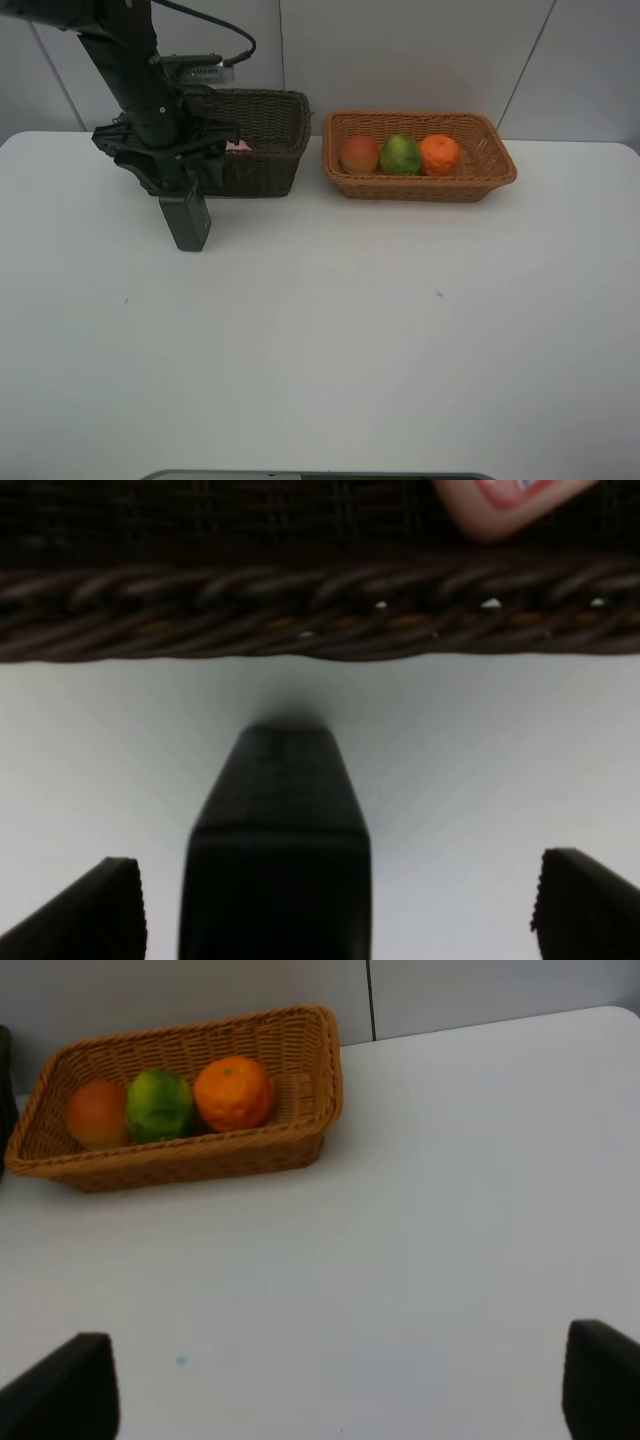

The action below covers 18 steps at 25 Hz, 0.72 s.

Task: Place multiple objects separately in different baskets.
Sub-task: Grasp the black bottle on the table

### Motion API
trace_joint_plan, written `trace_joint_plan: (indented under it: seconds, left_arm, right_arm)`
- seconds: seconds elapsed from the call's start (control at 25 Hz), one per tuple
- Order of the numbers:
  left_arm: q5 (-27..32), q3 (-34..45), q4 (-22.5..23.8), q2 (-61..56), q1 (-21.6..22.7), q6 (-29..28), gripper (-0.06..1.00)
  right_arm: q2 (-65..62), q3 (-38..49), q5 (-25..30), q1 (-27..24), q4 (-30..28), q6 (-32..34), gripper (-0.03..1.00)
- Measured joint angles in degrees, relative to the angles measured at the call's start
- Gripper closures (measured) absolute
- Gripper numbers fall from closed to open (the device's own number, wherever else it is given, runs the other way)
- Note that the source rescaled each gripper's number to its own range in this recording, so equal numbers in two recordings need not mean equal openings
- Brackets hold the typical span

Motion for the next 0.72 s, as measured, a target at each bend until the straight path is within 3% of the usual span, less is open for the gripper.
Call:
trace_joint_plan:
  seconds: [0.72]
  left_arm:
    - [-1.7, 0.0, -0.1, 3.2, 0.0, 0.9, -0.06]
  right_arm:
    - [0.0, 0.0, 0.0, 0.0, 0.2, 0.0, 0.01]
